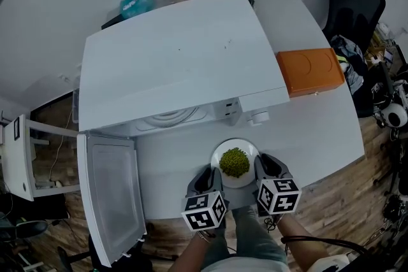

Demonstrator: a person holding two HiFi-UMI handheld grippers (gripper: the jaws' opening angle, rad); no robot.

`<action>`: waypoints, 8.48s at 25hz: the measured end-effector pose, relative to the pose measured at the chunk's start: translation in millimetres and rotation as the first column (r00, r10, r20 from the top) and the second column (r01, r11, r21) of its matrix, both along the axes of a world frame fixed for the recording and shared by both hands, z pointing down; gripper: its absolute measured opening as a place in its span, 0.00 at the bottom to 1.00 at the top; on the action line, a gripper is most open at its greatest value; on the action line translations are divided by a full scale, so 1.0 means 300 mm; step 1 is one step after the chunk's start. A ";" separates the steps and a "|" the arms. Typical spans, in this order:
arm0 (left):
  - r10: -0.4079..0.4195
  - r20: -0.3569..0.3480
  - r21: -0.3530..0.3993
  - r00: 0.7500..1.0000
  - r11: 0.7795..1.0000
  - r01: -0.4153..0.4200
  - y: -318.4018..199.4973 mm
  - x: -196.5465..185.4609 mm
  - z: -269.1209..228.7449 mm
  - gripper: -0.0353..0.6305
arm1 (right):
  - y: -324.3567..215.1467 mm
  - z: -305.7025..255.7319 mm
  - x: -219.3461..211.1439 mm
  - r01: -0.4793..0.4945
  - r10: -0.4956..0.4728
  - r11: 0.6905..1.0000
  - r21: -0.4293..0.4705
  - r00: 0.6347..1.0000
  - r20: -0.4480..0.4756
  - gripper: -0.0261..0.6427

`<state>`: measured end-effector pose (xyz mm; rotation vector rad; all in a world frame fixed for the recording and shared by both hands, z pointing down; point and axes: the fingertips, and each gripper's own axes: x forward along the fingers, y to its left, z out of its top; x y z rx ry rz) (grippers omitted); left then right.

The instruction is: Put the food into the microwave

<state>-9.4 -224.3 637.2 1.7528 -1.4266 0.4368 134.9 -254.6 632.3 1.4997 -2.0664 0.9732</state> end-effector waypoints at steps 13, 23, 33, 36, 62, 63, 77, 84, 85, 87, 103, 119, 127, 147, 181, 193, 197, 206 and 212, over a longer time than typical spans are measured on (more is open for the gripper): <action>-0.020 -0.018 -0.029 1.000 0.999 0.019 0.008 0.006 0.028 0.16 | -0.002 0.019 -0.014 0.027 -0.027 0.998 -0.048 0.999 -0.019 0.13; -0.053 -0.024 -0.039 0.998 0.998 0.052 0.004 0.006 0.031 0.16 | -0.002 0.018 -0.011 0.016 -0.016 0.999 -0.040 1.000 -0.010 0.12; -0.093 -0.004 -0.036 0.996 0.995 0.093 0.029 -0.029 0.022 0.15 | 0.018 0.012 -0.045 0.032 -0.032 0.999 -0.035 0.999 0.002 0.12; -0.104 0.001 -0.034 0.995 0.994 0.104 0.036 -0.048 0.017 0.15 | 0.023 0.010 -0.063 0.042 -0.042 0.998 -0.037 0.999 0.005 0.12; -0.267 -0.007 0.028 0.964 0.963 0.268 0.072 -0.277 -0.101 0.15 | -0.008 -0.110 -0.310 0.181 -0.181 0.983 0.033 0.983 0.019 0.12; -0.274 -0.008 0.030 0.962 0.961 0.274 0.073 -0.285 -0.107 0.15 | -0.010 -0.116 -0.319 0.185 -0.186 0.982 0.037 0.982 0.020 0.12; -0.309 -0.020 0.046 0.951 0.950 0.309 0.077 -0.366 -0.157 0.15 | -0.020 -0.174 -0.407 0.228 -0.230 0.972 0.063 0.973 0.023 0.12; -0.327 -0.025 0.045 0.945 0.944 0.327 0.073 -0.394 -0.159 0.15 | -0.035 -0.184 -0.439 0.238 -0.240 0.969 0.070 0.970 0.024 0.12; -0.328 -0.026 0.045 0.944 0.943 0.329 0.071 -0.399 -0.160 0.15 | -0.038 -0.185 -0.444 0.240 -0.242 0.968 0.071 0.970 0.024 0.12; -0.331 -0.027 0.047 0.943 0.942 0.332 0.066 -0.408 -0.162 0.15 | -0.045 -0.188 -0.453 0.241 -0.244 0.968 0.073 0.970 0.025 0.12; -0.343 -0.032 0.078 0.939 0.935 0.345 -0.028 -0.472 -0.198 0.15 | -0.138 -0.225 -0.516 0.241 -0.245 0.965 0.102 0.969 0.034 0.12; -0.385 -0.056 0.114 0.921 0.914 0.389 -0.145 -0.550 -0.217 0.15 | -0.267 -0.272 -0.593 0.189 -0.202 0.967 0.168 0.977 0.064 0.12; -0.389 -0.043 0.138 0.920 0.910 0.391 -0.198 -0.589 -0.215 0.15 | -0.297 -0.258 -0.617 0.145 -0.163 0.974 0.176 0.982 0.094 0.12; -0.380 -0.041 0.209 0.924 0.901 0.380 -0.323 -0.623 -0.212 0.15 | -0.379 -0.248 -0.636 0.123 -0.144 0.960 0.251 0.987 0.066 0.12; -0.365 0.017 0.367 0.931 0.868 0.333 -0.504 -0.676 -0.208 0.15 | -0.527 -0.241 -0.687 0.065 -0.076 0.937 0.343 0.997 0.018 0.12; -0.364 0.080 0.373 0.928 0.874 0.311 -0.525 -0.676 -0.190 0.15 | -0.540 -0.230 -0.691 0.068 -0.058 0.943 0.326 0.998 -0.039 0.12; -0.363 0.111 0.400 0.925 0.869 0.293 -0.528 -0.668 -0.201 0.15 | -0.538 -0.208 -0.683 0.073 -0.053 0.949 0.308 0.996 -0.071 0.12; -0.419 0.150 0.426 0.895 0.844 0.324 -0.500 -0.687 -0.217 0.15 | -0.517 -0.223 -0.688 0.114 -0.082 0.933 0.343 0.991 -0.107 0.12; -0.455 0.161 0.435 0.876 0.829 0.351 -0.425 -0.695 -0.254 0.15 | -0.473 -0.247 -0.677 0.131 -0.102 0.925 0.357 0.990 -0.099 0.12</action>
